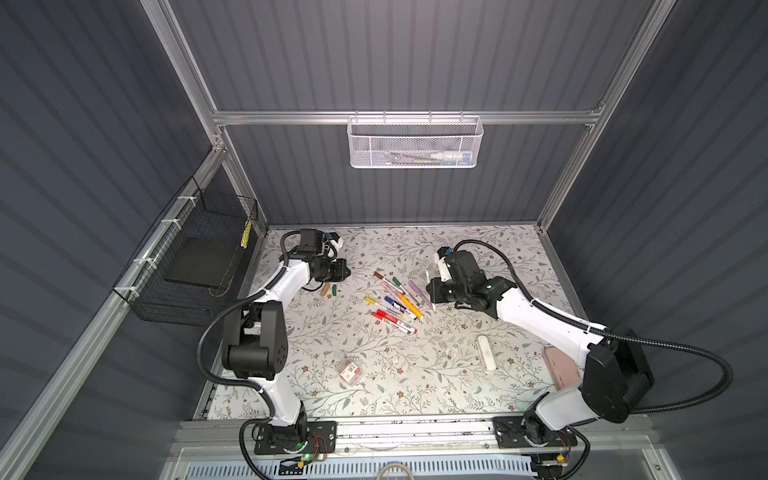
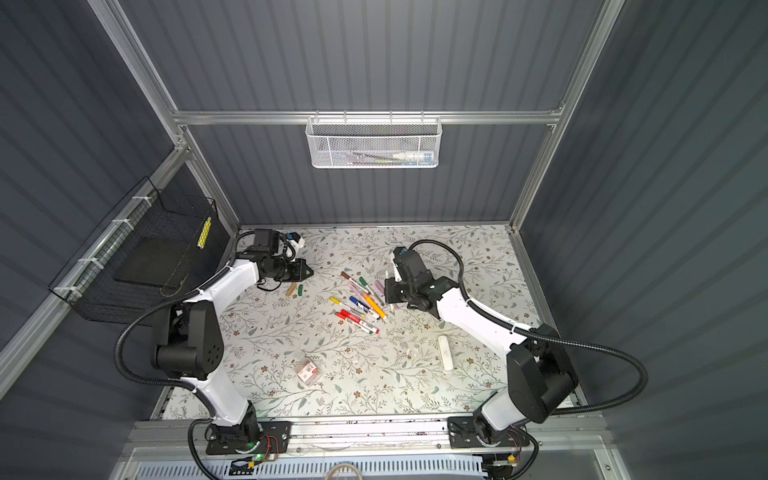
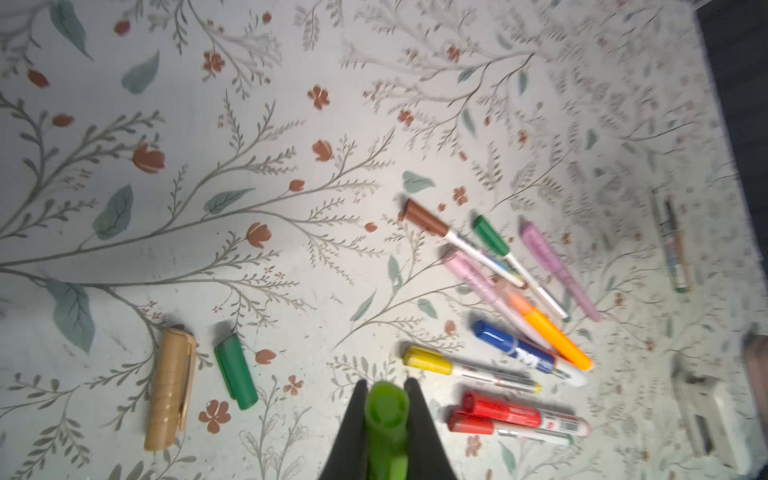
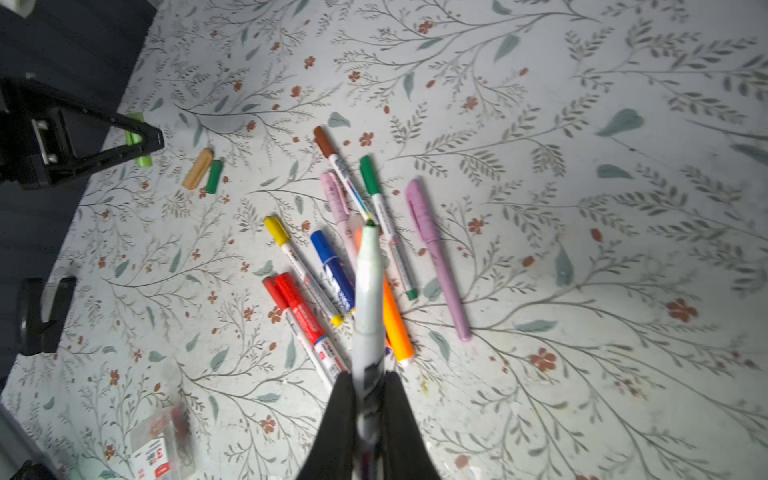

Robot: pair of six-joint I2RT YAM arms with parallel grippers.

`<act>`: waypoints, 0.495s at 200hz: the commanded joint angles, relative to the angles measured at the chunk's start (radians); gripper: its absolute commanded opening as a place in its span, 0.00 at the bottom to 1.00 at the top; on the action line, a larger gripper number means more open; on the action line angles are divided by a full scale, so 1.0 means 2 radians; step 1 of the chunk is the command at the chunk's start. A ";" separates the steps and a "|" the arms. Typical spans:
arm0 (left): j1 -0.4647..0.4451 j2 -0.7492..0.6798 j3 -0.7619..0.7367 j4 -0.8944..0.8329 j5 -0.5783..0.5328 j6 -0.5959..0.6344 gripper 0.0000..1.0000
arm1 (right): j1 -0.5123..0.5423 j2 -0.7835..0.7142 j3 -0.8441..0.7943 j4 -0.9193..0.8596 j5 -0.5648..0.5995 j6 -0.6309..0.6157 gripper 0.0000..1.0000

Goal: Open the pen caps
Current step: 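Lower the lime-green cap with the left gripper while the right carries the marker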

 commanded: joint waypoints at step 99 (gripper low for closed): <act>-0.012 0.111 0.072 -0.052 -0.153 0.001 0.03 | -0.083 -0.054 -0.046 -0.062 0.006 -0.028 0.00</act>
